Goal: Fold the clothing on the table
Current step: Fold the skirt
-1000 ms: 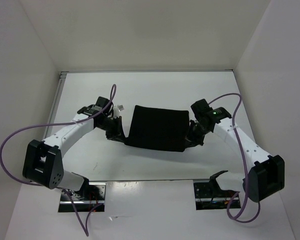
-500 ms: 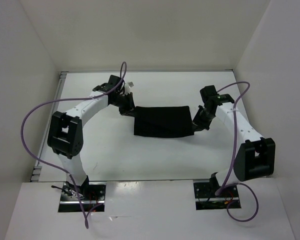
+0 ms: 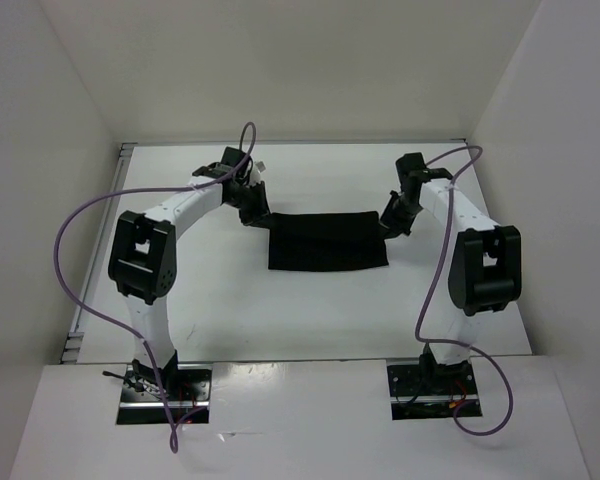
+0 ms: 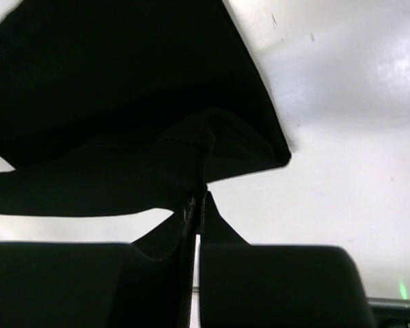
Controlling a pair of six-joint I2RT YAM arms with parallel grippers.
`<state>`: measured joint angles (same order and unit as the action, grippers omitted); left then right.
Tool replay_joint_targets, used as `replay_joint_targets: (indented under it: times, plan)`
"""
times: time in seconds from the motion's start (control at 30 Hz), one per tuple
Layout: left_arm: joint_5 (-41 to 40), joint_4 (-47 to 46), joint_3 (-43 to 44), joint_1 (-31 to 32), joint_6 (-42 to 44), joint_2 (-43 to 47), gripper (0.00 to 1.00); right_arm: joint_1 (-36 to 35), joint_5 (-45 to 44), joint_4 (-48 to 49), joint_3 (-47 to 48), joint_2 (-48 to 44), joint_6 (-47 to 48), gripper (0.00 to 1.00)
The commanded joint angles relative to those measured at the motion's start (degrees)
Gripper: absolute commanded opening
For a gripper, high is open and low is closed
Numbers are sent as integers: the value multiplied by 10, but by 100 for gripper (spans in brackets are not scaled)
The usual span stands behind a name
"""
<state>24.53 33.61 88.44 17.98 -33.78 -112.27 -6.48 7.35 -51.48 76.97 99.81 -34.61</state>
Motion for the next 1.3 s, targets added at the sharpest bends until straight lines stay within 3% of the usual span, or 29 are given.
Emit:
replay_joint_targets:
  times: [0.0, 0.33, 0.43, 0.5, 0.53, 0.57, 0.67, 0.7, 0.8, 0.97, 1.17, 1.27]
  plan:
    - [-23, 8, 9, -17, -13, 26, 0, 12, -8, 27, 40, 19, 19, 0]
    - [-28, 8, 17, -17, -30, -20, 0, 23, 4, 50, 88, 96, 37, 1]
    - [-28, 2, 55, -22, -36, -56, 11, 29, 22, 66, 112, 122, 37, 7]
    - [-28, -12, 80, -28, -48, -83, 27, 40, 38, 111, 121, 130, 37, 7]
    - [-28, -17, 109, -38, -61, -92, 29, 40, 45, 130, 134, 137, 30, 10]
    - [-28, -23, 122, -44, -71, -107, 30, 57, 66, 151, 139, 137, 30, 21]
    - [-28, -68, 162, -74, -114, -119, 38, 82, 129, 290, 139, 123, 1, 40]
    - [-28, -68, 172, -80, -121, -119, 38, 82, 143, 304, 139, 123, -5, 45]
    - [-28, -68, 174, -94, -126, -109, 38, 89, 149, 292, 169, 99, 7, 48]
    - [22, -100, 50, -66, -89, -20, 38, 56, 93, 201, 169, 60, 44, 48]
    - [67, -86, -37, 17, -30, 23, 14, 26, 64, 158, 101, 49, 85, 39]
    - [80, -91, -28, 46, -6, 23, 14, 26, 75, 163, 81, 63, 99, 39]
